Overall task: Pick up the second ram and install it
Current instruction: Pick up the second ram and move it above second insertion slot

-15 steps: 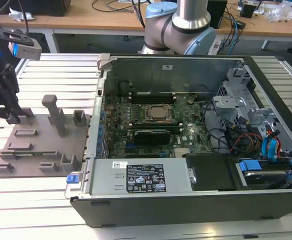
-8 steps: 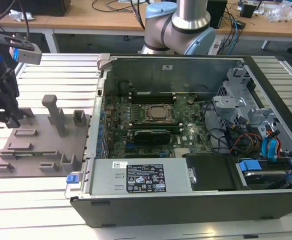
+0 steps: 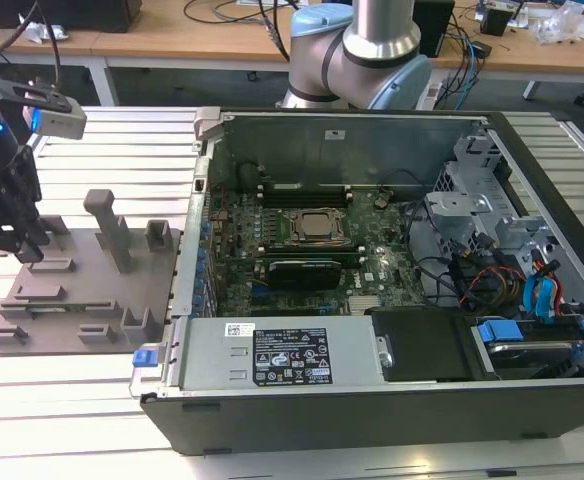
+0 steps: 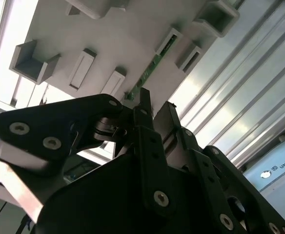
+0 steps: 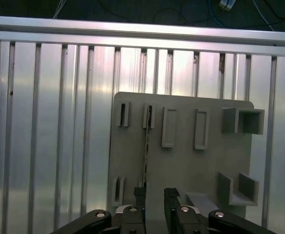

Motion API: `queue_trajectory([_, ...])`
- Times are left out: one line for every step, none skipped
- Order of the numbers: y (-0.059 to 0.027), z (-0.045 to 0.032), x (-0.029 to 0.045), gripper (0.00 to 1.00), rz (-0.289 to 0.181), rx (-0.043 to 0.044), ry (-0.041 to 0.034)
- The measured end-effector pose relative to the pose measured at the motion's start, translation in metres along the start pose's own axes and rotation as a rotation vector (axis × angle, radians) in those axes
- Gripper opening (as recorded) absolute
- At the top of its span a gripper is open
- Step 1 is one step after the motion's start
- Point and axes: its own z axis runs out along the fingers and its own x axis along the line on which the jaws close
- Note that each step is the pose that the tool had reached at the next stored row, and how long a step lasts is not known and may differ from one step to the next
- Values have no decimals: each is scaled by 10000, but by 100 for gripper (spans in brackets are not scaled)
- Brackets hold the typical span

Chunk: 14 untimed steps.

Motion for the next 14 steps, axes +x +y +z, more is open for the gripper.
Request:
queue_trajectory([1, 18, 0, 30, 0, 0, 0])
queue_trajectory([2, 29, 0, 30, 0, 0, 0])
queue_trajectory([3, 44, 0, 30, 1, 0, 0])
queue_trajectory([5, 52, -1, 30, 0, 0, 0])
queue_trajectory([6, 63, -1, 30, 0, 0, 0])
queue_trajectory([8, 71, -1, 30, 0, 0, 0])
queue_trajectory([9, 78, -1, 30, 1, 0, 0])
queue_trajectory([12, 90, -1, 30, 1, 0, 0])
queue_trajectory([16, 104, -1, 30, 1, 0, 0])
queue_trajectory([20, 119, -1, 30, 0, 0, 0])
queue_trajectory([23, 134, -2, 30, 0, 1, -1])
queue_trajectory([25, 146, -2, 30, 0, 0, 0])
queue_trajectory([28, 158, -2, 30, 1, 0, 0])
queue_trajectory([31, 177, -2, 30, 0, 0, -1])
